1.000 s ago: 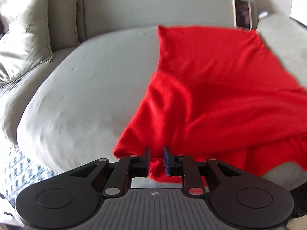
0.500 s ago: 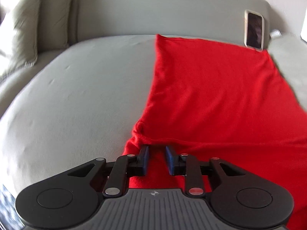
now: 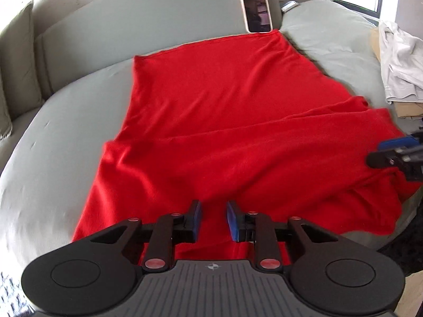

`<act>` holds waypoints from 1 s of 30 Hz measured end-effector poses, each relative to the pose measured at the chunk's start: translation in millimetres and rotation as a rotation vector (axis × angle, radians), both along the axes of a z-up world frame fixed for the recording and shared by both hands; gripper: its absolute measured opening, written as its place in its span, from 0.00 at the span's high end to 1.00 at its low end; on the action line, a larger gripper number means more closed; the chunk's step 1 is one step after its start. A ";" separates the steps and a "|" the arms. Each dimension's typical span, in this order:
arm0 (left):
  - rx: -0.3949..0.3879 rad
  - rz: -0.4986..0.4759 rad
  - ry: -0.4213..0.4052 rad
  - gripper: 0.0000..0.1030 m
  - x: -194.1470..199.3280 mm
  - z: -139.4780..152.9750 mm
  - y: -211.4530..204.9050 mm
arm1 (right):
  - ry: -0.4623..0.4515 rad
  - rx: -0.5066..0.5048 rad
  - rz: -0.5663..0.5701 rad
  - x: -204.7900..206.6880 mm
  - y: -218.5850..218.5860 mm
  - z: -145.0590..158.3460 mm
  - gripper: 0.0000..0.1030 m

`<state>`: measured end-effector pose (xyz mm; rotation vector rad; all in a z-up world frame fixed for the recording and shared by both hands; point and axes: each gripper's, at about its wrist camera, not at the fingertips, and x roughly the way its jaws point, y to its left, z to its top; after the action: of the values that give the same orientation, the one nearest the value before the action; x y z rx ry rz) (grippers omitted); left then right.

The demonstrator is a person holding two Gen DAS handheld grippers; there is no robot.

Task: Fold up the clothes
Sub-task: 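Move both grippers to the collar end of the red sweatshirt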

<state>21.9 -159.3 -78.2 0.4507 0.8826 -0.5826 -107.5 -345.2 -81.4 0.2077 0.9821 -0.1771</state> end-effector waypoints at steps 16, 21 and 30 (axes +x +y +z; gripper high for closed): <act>-0.282 0.099 -0.173 0.60 46.8 128.9 25.2 | -0.294 0.214 -0.030 -4.3 -34.1 149.3 0.55; -0.322 0.116 -0.203 0.55 90.4 146.0 15.7 | -0.326 0.187 -0.085 29.4 -53.9 166.9 0.54; -0.218 0.208 -0.119 0.52 198.6 102.8 -21.9 | -0.252 0.182 -0.197 127.8 -114.3 122.4 0.50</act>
<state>220.6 -181.2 24.6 0.1908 0.7319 -0.4502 20.3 -459.5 41.0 0.4832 0.7260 -0.2359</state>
